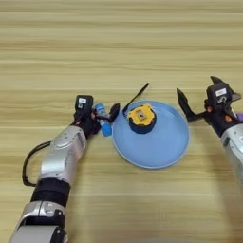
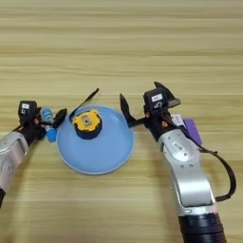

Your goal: Move the objects on the table

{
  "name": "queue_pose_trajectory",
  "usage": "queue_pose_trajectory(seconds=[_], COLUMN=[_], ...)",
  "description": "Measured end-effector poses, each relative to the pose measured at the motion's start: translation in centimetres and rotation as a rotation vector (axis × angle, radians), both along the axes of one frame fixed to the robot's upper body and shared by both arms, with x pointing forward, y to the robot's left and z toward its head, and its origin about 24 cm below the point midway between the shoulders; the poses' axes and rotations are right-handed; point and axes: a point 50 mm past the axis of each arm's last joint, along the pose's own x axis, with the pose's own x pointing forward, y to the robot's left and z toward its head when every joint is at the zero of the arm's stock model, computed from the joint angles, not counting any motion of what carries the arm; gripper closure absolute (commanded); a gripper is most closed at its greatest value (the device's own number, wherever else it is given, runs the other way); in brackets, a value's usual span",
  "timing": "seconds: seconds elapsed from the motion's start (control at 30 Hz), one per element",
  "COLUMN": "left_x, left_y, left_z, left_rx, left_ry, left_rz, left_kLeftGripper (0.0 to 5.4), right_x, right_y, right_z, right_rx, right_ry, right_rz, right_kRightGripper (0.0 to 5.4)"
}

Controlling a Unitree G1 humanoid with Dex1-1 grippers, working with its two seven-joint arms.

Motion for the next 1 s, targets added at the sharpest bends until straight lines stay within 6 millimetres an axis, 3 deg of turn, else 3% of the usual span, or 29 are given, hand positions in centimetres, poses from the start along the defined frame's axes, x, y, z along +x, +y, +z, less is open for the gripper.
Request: queue_pose_trajectory(seconds=[0.53, 1.0], left_x=[0.4, 1.8], left_y=[0.2, 1.8], left_z=[2.3, 3.2], left_rx=[-0.124, 0.033], left_ry=[-0.188, -0.363], left_rz=[0.043, 0.248], left_kLeftGripper=[0.02, 0.02], right_x=[0.3, 0.4], right_y=[0.5, 3.1], right_z=[-0.9, -2.5], right_rx=[0.001, 0.024], right_ry=[0.015, 0.042], right_rz=[0.016, 0.102], right_kRightGripper=[0.0, 0.0])
